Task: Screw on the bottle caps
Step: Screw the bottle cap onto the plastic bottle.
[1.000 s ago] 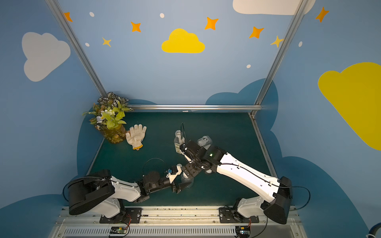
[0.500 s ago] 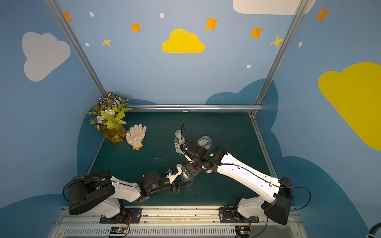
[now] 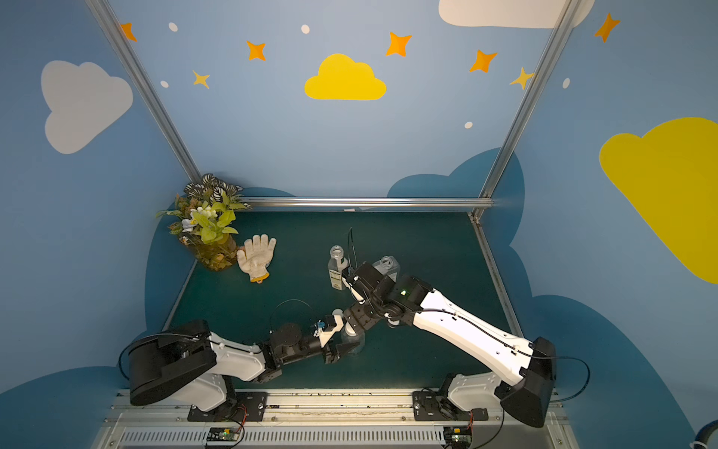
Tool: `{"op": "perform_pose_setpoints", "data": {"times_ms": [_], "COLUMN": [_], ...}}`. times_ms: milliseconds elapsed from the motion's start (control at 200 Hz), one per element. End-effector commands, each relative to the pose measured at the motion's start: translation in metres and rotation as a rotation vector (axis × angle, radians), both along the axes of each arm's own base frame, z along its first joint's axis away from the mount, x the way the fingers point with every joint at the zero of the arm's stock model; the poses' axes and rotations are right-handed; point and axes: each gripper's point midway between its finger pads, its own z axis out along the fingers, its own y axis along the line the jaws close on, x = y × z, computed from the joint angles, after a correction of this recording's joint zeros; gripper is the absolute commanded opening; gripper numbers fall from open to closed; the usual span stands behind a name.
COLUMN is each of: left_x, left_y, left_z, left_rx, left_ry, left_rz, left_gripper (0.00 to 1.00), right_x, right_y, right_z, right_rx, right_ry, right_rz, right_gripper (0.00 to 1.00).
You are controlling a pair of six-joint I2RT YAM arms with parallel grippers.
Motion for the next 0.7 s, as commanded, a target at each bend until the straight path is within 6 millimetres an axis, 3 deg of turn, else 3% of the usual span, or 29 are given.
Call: {"op": "perform_pose_setpoints", "data": {"times_ms": [0,105,195,345,566,691], "left_x": [-0.001,-0.001,-0.002,-0.002,-0.002,-0.002], "left_y": [0.004,0.004,0.003,0.003,0.003,0.003], "left_z": [-0.007,-0.008,-0.008,-0.008,-0.009,-0.009], "left_rx": [0.02,0.021,0.019,0.02,0.022,0.023], "left_ry": [-0.004,-0.003,-0.005,-0.005,-0.004,-0.005], "left_rz": [0.005,0.004,0.001,0.002,0.001,0.0], "left_gripper": [0.59,0.58,0.57,0.56,0.56,0.55], "right_x": [-0.004,-0.007,-0.006,-0.002,-0.003,0.001], "right_y": [-0.007,-0.012,-0.011,-0.003,0.02,0.017], "right_z": [-0.03,-0.038,-0.034,-0.012,0.038,0.042], "right_rx": [-0.064,-0.096,-0.084,-0.031,0.126,0.161], "right_ry": [0.072,0.109,0.111,0.09,0.067,0.034], "right_rz": [-0.023,-0.007,-0.006,0.003,0.04,-0.002], "right_gripper": [0.92,0.91,0.91,0.9,0.91,0.92]}}
